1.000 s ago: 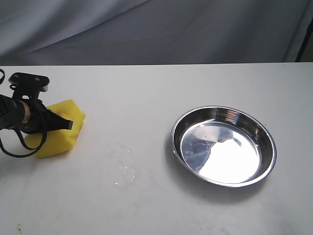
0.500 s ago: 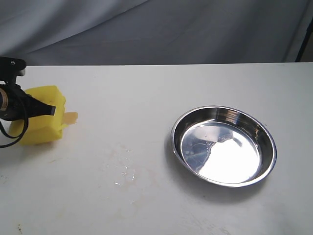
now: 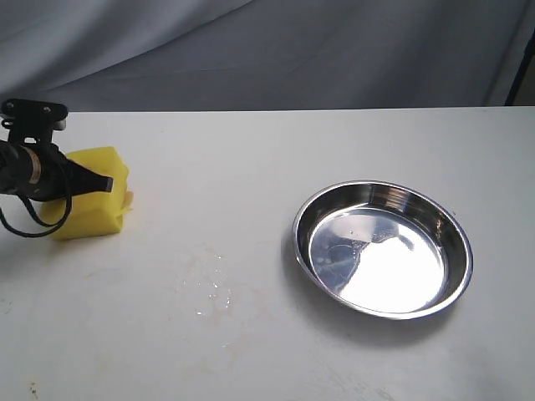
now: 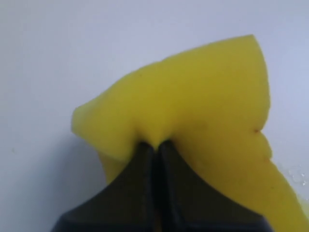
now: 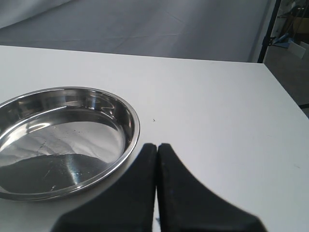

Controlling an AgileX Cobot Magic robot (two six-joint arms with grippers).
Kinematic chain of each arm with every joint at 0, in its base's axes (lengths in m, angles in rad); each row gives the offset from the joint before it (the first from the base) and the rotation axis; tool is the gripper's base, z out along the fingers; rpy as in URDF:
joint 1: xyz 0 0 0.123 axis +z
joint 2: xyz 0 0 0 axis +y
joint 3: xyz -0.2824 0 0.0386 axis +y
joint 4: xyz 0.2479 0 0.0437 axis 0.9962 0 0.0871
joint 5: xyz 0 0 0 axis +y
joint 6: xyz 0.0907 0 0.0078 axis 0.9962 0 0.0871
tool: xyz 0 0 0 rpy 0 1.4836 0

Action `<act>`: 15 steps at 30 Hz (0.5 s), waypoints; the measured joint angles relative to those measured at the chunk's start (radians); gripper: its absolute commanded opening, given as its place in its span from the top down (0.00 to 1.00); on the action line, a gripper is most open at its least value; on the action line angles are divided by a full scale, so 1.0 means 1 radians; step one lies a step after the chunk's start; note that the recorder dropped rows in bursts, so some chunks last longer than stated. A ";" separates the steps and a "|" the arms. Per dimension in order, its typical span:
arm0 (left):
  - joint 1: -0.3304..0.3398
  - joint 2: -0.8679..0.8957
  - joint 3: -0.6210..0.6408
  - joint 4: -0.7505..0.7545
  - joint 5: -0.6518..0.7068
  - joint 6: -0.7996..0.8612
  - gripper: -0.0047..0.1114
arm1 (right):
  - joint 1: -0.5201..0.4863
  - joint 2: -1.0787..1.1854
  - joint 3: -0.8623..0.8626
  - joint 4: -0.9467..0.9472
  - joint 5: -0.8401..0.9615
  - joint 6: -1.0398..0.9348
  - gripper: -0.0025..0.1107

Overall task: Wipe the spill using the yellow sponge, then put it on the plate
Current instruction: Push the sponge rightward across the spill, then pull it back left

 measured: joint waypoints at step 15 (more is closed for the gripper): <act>-0.030 0.085 -0.018 0.007 -0.067 0.002 0.96 | 0.000 0.000 0.000 0.000 0.000 0.000 0.98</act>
